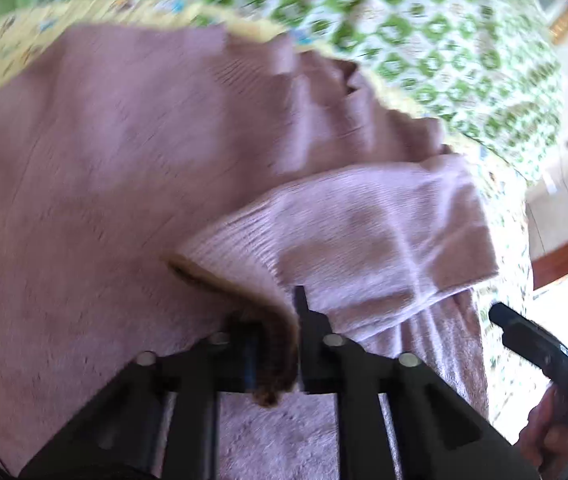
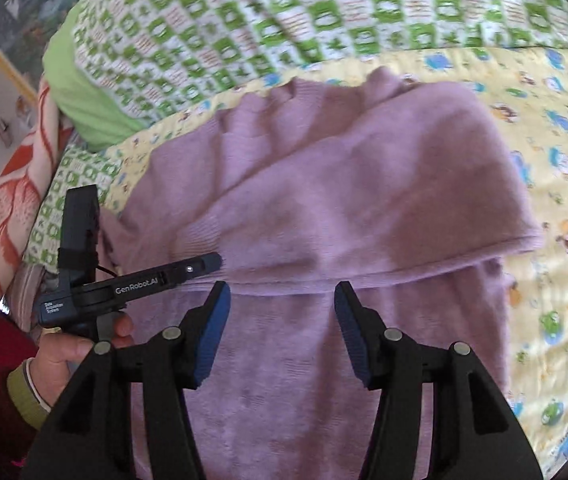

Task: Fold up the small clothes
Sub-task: 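Grasp the other sleeve cuff with the left tool and fold it across the body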

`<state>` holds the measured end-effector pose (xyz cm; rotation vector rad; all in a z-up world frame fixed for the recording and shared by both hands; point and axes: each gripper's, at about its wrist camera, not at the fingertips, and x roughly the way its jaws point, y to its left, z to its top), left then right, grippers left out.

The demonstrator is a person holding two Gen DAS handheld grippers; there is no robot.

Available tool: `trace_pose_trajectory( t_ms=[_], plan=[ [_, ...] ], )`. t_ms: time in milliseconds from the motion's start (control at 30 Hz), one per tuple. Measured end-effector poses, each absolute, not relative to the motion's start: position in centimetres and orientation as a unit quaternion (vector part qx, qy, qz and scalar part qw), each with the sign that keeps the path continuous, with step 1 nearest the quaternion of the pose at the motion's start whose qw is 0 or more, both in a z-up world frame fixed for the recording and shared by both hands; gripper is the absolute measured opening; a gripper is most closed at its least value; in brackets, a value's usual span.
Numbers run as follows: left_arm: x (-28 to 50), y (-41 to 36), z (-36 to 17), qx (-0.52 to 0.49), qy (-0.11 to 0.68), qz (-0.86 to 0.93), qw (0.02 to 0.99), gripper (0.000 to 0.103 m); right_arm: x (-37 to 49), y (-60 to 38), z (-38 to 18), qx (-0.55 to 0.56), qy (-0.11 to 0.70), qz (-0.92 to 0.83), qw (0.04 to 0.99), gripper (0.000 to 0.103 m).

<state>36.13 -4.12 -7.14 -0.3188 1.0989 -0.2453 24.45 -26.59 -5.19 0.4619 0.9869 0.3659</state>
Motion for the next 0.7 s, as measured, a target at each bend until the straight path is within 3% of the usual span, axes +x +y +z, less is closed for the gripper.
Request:
trace_pose_trajectory(
  t_ms=[133, 300, 467, 700],
  plan=[
    [35.2, -3.4, -4.2, -0.158, 0.484, -0.130, 0.851, 0.005, 24.2, -28.1, -4.8, 0.221, 0.457, 0.145, 0.849, 0.055],
    [33.0, 3.1, 0.9, -0.134, 0.434, -0.083, 0.887, 0.005, 24.2, -29.9, -3.7, 0.227, 0.441, 0.116, 0.861, 0.055],
    [33.3, 8.9, -1.6, -0.148, 0.459, -0.016, 0.876, 0.005, 25.3, -31.3, -4.5, 0.237, 0.448, 0.082, 0.858, 0.055],
    [33.6, 7.6, -3.4, -0.132, 0.475, -0.006, 0.870, 0.005, 29.2, -31.7, -7.6, 0.222, 0.475, 0.072, 0.848, 0.055]
  ],
)
